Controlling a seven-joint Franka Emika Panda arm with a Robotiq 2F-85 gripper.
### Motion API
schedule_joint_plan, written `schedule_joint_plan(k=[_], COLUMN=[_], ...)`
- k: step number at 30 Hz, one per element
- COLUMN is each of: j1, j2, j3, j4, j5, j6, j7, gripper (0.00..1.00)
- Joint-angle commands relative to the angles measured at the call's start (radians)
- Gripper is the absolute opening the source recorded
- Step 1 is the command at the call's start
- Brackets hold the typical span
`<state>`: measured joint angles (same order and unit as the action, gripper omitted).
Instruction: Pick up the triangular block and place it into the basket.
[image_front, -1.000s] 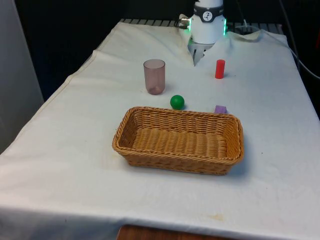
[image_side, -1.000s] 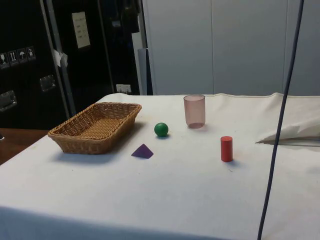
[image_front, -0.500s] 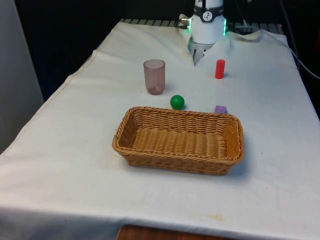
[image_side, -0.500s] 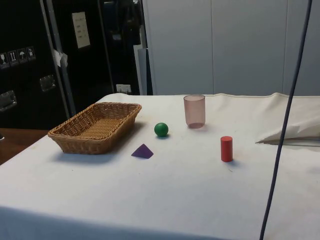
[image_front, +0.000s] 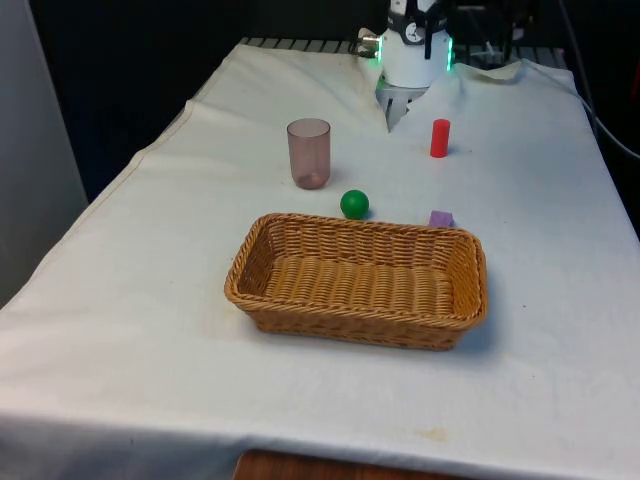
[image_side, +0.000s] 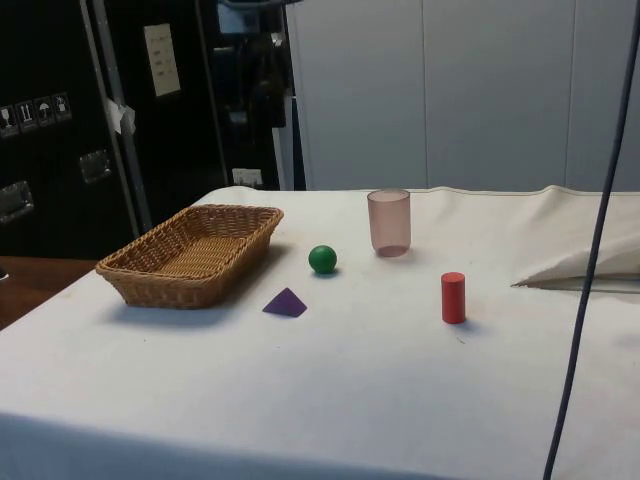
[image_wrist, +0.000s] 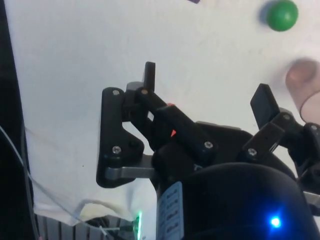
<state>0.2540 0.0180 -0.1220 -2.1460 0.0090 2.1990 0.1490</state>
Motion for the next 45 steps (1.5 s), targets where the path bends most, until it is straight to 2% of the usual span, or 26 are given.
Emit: schedule_joint_plan(k=[1, 2, 9, 10, 11, 18, 19, 23, 27, 28, 29, 36, 37, 39, 45], j1=[0.0, 0.003, 0.002, 0.0, 0.002, 0.002, 0.0, 0.002, 0.002, 0.0, 0.002, 0.003, 0.0, 0.003, 0.005], j2=[0.002, 0.005, 0.032, 0.026, 0.037, 0.082, 0.082, 0.114, 0.14, 0.138, 0.152, 0.201, 0.194, 0.224, 0.276], j3=[0.003, 0.006, 0.021, 0.021, 0.022, 0.022, 0.023, 0.021, 0.021, 0.023, 0.021, 0.019, 0.023, 0.018, 0.016], j4=[-0.005, -0.013, -0.053, -0.048, -0.056, -0.077, -0.071, -0.09, -0.098, -0.094, -0.1, -0.108, -0.103, -0.111, -0.113], j5=[0.0, -0.011, -0.019, -0.011, -0.019, -0.022, -0.011, -0.02, -0.021, -0.011, -0.021, -0.021, -0.012, -0.023, -0.024], j6=[0.008, 0.03, 0.108, 0.088, 0.117, 0.18, 0.165, 0.222, 0.254, 0.24, 0.266, 0.325, 0.303, 0.352, 0.406], j7=[0.004, 0.019, 0.036, 0.025, 0.036, 0.039, 0.026, 0.036, 0.035, 0.026, 0.035, 0.035, 0.026, 0.036, 0.037], gripper=[1.0, 1.0, 1.0, 1.0, 1.0, 1.0, 1.0, 1.0, 1.0, 1.0, 1.0, 1.0, 1.0, 1.0, 1.0])
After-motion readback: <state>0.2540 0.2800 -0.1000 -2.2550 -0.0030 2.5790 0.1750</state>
